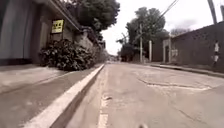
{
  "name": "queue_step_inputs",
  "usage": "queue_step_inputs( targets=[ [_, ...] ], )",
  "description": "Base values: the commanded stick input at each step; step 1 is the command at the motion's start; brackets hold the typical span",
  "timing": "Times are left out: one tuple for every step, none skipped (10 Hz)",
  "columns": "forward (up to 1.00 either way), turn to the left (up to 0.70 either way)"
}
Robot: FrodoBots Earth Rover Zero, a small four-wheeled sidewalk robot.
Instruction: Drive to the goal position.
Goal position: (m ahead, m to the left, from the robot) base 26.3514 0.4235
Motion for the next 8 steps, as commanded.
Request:
queue_step_inputs(
  targets=[
    [0.70, 0.03],
    [0.70, 0.03],
    [0.70, 0.03],
    [0.70, 0.03],
    [0.70, 0.03],
    [0.70, 0.03],
    [0.70, 0.01],
    [0.70, 0.00]
  ],
)
